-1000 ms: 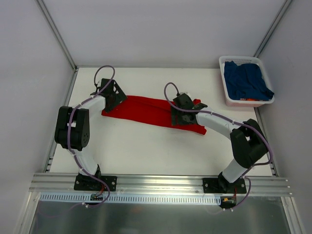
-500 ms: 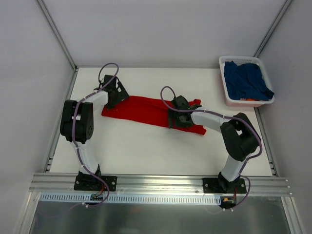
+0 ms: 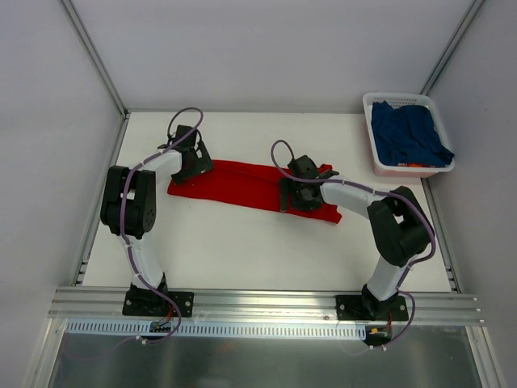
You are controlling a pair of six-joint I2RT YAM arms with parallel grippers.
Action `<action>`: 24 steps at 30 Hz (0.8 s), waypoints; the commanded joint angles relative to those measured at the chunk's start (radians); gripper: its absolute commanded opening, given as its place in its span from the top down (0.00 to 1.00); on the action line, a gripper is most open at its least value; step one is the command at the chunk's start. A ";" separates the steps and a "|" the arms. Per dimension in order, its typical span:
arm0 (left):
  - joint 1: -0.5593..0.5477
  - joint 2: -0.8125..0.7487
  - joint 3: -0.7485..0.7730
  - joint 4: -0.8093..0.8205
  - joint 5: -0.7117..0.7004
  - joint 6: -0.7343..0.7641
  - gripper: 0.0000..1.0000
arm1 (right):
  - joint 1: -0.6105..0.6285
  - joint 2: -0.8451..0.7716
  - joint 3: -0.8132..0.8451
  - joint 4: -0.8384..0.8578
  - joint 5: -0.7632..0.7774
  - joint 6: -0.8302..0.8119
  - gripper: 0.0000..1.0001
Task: Fold and stack the t-shirts
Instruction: Rotate the tshirt 90 degrees
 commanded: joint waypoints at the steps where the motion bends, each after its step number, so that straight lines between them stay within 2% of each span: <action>1: -0.019 -0.047 -0.031 -0.043 -0.037 0.021 0.01 | -0.032 -0.009 0.001 -0.037 -0.042 -0.010 0.16; 13: -0.093 -0.117 -0.152 -0.041 -0.073 -0.013 0.01 | -0.138 -0.009 0.062 -0.054 -0.129 -0.039 0.15; 24: -0.205 -0.196 -0.284 -0.038 -0.096 -0.080 0.01 | -0.193 0.088 0.191 -0.079 -0.195 -0.056 0.15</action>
